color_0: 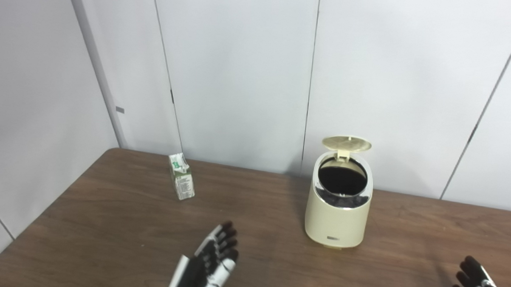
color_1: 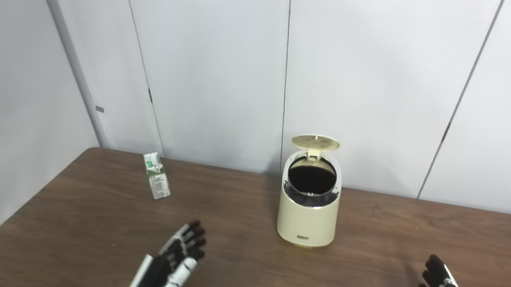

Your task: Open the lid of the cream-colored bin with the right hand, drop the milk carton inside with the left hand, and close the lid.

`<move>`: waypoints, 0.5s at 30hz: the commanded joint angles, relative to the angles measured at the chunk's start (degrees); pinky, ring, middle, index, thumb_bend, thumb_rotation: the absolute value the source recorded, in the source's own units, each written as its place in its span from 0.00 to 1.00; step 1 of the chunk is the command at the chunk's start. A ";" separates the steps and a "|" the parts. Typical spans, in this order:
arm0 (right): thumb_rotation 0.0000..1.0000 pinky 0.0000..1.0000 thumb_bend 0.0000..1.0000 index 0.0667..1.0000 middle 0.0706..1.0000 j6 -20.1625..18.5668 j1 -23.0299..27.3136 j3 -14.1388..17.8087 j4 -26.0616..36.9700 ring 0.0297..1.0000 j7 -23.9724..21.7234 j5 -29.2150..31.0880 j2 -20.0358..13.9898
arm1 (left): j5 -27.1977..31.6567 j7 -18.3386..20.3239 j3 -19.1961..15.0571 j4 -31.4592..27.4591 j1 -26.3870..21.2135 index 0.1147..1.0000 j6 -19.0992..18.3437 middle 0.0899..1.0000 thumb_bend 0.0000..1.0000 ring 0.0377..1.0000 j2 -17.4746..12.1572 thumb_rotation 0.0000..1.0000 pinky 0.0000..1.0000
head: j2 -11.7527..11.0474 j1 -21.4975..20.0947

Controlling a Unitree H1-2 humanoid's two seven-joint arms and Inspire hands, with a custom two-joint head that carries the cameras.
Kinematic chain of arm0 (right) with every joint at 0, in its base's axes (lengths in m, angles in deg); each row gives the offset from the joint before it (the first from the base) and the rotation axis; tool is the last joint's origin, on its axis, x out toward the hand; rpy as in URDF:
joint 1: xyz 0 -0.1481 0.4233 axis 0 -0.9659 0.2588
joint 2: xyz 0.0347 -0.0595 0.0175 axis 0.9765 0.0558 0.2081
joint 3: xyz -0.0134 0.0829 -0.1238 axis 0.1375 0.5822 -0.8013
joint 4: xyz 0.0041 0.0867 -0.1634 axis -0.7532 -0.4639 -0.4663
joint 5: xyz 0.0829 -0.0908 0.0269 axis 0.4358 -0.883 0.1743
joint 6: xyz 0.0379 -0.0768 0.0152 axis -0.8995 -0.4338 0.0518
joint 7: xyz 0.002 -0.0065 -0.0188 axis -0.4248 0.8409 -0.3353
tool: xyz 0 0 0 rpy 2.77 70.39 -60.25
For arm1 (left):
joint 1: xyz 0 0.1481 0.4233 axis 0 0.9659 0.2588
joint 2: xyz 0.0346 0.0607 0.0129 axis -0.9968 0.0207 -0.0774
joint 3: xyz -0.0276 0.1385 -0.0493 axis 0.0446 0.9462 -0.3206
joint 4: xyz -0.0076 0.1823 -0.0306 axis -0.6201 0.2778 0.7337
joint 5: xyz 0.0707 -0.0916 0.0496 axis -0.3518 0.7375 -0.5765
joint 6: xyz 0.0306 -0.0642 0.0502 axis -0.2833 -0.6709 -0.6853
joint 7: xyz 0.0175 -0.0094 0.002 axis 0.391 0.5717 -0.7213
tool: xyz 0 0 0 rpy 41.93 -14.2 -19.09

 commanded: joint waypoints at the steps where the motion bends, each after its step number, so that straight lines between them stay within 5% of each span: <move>1: 1.00 0.92 0.70 0.95 0.97 0.09 0.77 0.89 2.14 0.96 -1.01 2.27 -1.22 | -3.39 -2.16 -1.49 -3.27 -0.23 0.93 -1.61 0.89 0.58 0.86 0.07 0.43 0.79 | -0.09 2.02; 6: 1.00 0.88 0.73 0.92 0.94 -0.35 1.01 1.02 1.55 0.94 -0.29 3.00 -1.56 | -9.68 -4.12 -4.47 -5.01 -2.89 0.91 -5.10 0.85 0.69 0.82 -2.08 0.25 0.77 | -0.47 4.22; 10: 1.00 0.83 0.64 0.87 0.88 -2.15 0.88 1.33 2.57 0.89 1.55 2.89 -0.85 | -15.22 -5.43 -7.25 -5.18 -5.48 0.89 -8.43 0.82 0.78 0.79 -4.62 0.19 0.83 | -0.62 5.09; 15: 1.00 0.77 0.64 0.85 0.86 -2.94 1.19 1.70 3.02 0.86 1.92 3.55 -0.66 | -18.20 -4.44 -9.82 -4.43 -7.27 0.91 -12.83 0.84 0.83 0.79 -8.79 0.15 0.75 | -0.47 5.17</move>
